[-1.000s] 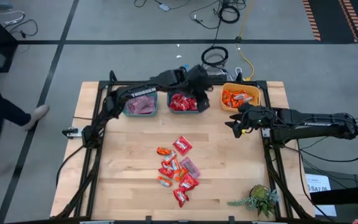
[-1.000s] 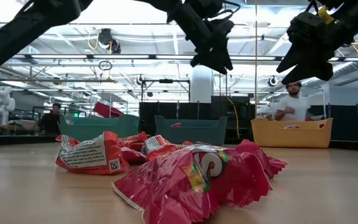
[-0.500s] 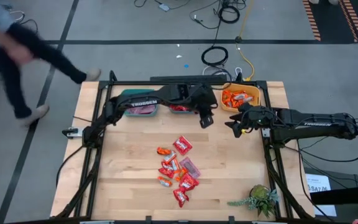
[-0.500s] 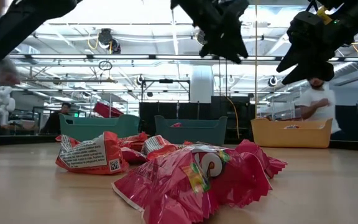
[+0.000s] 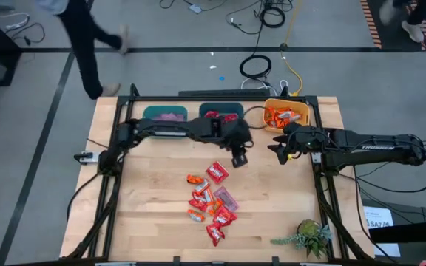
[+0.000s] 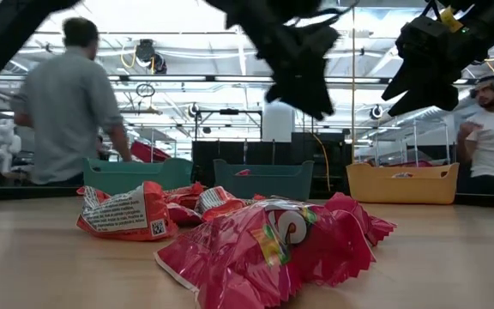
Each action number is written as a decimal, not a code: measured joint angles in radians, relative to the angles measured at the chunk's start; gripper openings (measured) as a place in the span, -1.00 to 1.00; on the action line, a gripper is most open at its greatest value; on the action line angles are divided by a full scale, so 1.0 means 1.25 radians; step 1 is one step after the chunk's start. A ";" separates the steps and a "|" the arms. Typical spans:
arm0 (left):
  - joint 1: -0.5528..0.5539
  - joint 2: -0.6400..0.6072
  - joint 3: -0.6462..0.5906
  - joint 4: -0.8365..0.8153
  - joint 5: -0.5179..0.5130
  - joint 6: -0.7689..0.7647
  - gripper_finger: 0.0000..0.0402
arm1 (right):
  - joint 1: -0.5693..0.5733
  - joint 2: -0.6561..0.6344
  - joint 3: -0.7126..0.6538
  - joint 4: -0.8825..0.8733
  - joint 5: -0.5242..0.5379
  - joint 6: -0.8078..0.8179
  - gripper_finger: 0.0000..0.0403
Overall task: Sort candy
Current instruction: Put the red candy into the blue bin
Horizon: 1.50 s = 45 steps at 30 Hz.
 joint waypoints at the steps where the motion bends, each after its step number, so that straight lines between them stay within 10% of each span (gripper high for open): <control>1: 0.000 -0.034 -0.061 0.038 -0.003 -0.013 -0.27 | 0.000 0.000 0.000 0.002 0.000 0.000 0.12; 11: -0.007 -0.458 -0.668 0.430 -0.028 -0.114 -0.27 | 0.000 0.000 0.000 0.049 0.001 0.017 0.12; 20: -0.081 -0.795 -0.993 0.459 -0.116 -0.161 -0.27 | -0.002 0.000 0.000 0.149 0.019 -0.016 0.12; 27: -0.120 -0.953 -1.054 0.434 -0.119 -0.160 -0.27 | -0.002 -0.004 0.000 0.160 0.146 0.012 0.26; 45: -0.122 -1.089 -1.080 0.335 -0.126 -0.161 -0.27 | -0.002 -0.004 0.000 0.167 0.147 0.007 0.73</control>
